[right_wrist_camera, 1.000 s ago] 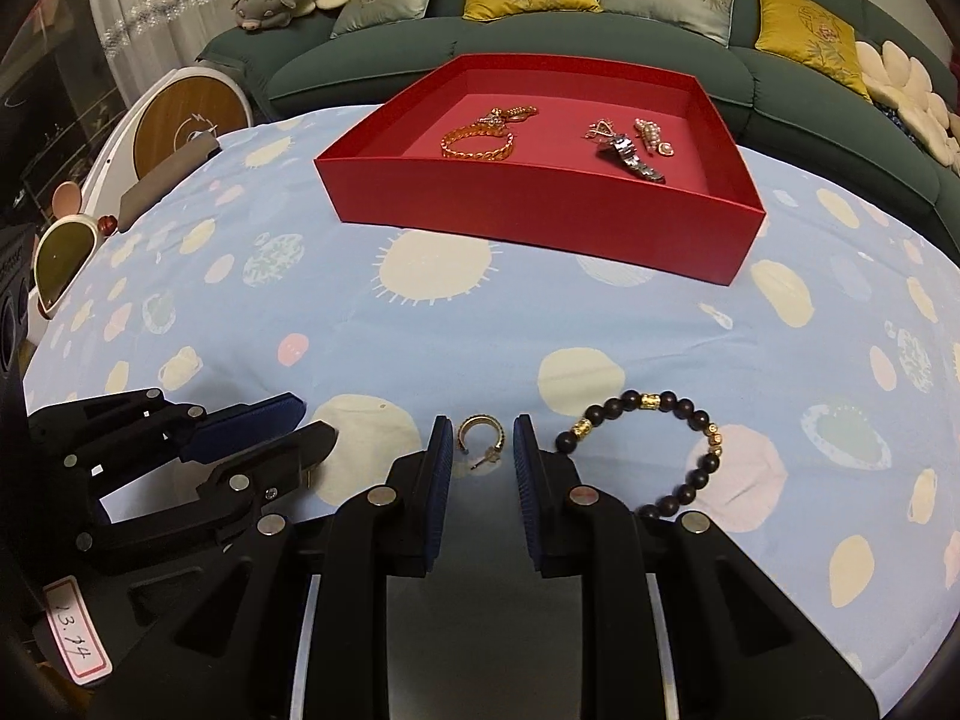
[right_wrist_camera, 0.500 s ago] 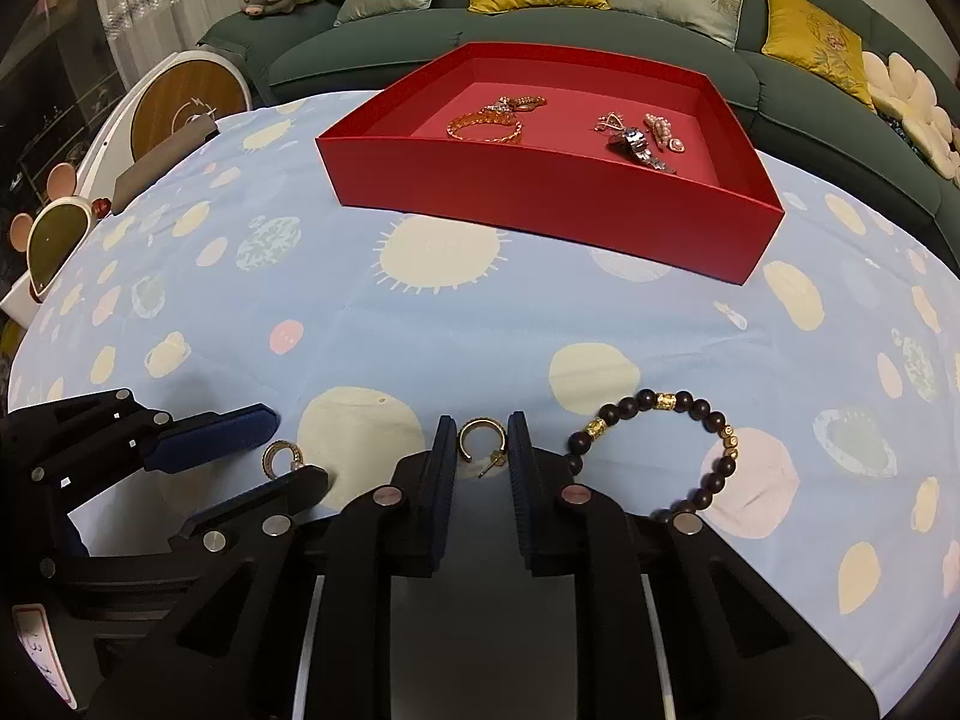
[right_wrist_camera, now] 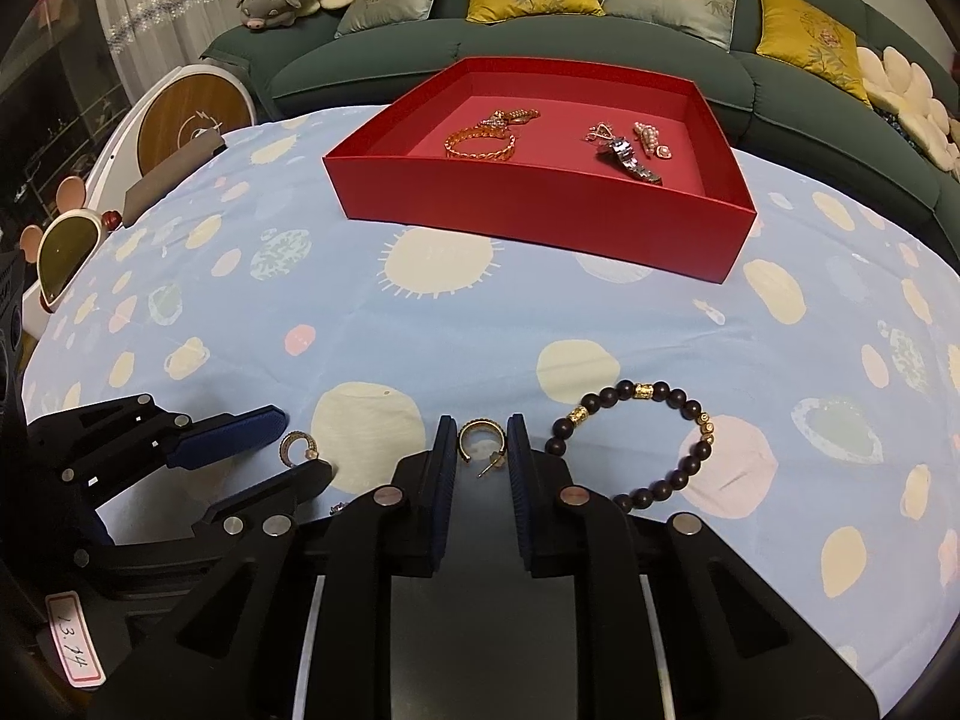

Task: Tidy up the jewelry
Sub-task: 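Grasp a gold hoop earring with the left tool while the right tool grasps another hoop, then carry both hoop earrings into the red box and open both tools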

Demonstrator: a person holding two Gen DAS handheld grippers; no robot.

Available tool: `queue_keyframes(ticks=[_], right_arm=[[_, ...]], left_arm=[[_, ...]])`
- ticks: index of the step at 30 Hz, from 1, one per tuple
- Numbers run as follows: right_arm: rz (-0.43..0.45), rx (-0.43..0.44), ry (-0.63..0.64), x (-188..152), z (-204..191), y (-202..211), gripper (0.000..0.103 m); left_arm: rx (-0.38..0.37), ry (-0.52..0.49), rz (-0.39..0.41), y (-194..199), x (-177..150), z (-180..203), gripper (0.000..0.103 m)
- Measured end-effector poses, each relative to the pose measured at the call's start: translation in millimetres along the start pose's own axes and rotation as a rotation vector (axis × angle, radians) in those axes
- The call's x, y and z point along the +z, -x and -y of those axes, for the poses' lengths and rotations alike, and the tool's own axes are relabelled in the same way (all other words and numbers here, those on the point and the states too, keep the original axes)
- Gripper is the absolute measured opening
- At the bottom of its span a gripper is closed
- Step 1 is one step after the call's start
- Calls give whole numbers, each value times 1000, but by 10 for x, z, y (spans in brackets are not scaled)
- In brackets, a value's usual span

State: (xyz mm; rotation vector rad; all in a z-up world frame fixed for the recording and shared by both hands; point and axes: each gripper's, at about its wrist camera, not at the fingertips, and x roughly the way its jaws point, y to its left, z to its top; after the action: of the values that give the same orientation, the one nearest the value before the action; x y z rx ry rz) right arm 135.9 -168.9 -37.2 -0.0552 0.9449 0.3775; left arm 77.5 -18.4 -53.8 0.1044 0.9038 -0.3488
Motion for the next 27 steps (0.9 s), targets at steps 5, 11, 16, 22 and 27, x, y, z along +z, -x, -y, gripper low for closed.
queue_keyframes(ticks=[5, 11, 16, 22, 27], right_arm=[[4, 0, -9, 13, 16, 10, 17], [17, 10, -22, 39, 30, 59, 17], [54, 27, -37, 122, 44, 210, 17], [132, 45, -61, 405, 104, 505, 17], [182, 39, -87, 818, 277, 615, 17]], left_arm=[[-10, -3, 2, 7, -7, -4, 15], [-25, 4, 0, 34, -10, -5, 15], [-41, 43, 32, 171, 136, -69, 15], [-35, 43, 140, 518, 599, -138, 15], [-18, 42, 217, 660, 1207, -264, 15]])
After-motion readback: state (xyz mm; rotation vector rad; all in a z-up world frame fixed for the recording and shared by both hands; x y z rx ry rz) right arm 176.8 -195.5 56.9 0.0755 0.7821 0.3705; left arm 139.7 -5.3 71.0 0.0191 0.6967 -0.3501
